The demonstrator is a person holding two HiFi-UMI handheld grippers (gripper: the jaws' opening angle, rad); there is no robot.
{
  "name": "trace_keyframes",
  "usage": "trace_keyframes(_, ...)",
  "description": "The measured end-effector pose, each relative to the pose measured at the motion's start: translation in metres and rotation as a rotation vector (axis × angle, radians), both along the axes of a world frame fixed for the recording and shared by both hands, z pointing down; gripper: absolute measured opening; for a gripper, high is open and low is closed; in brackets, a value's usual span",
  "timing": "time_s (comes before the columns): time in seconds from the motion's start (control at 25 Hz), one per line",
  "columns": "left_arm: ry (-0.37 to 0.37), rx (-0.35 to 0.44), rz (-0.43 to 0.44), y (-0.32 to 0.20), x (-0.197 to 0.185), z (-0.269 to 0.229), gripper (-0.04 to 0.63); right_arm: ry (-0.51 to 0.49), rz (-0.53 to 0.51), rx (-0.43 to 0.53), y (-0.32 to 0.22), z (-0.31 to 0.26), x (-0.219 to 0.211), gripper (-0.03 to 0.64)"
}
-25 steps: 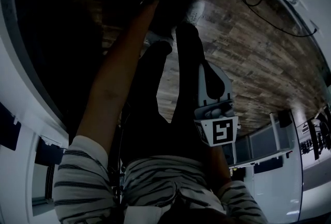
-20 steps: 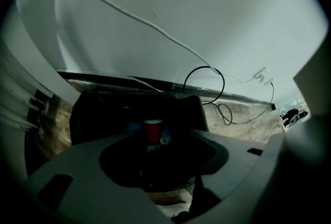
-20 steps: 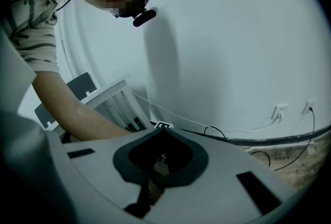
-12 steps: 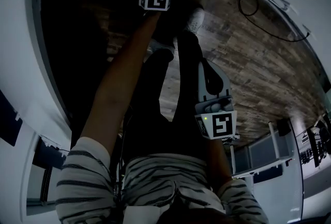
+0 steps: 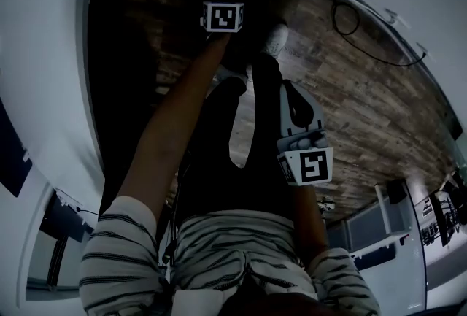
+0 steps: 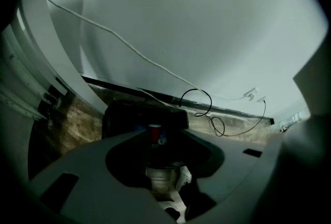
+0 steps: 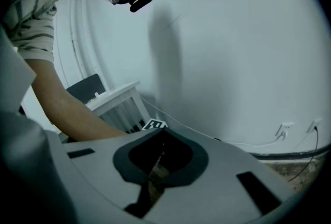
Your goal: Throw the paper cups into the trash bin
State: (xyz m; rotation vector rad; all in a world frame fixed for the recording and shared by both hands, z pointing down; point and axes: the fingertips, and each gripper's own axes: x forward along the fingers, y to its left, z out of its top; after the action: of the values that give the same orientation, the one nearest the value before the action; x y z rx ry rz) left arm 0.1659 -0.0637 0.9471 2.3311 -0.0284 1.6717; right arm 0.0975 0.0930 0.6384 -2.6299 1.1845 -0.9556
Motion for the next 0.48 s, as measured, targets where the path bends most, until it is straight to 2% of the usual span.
trace_keyframes(0.24,0.057,-0.003,-0.026,0.0,-0.001,-0.028,0.149,0.019,-0.047,0.002,-0.01,-0.014,-0.002,0.009)
trace_keyframes(0.48,0.061,-0.001,-0.064,-0.008,-0.008,-0.066,0.127,0.034,-0.086,-0.013,-0.018,-0.028,-0.003,0.009)
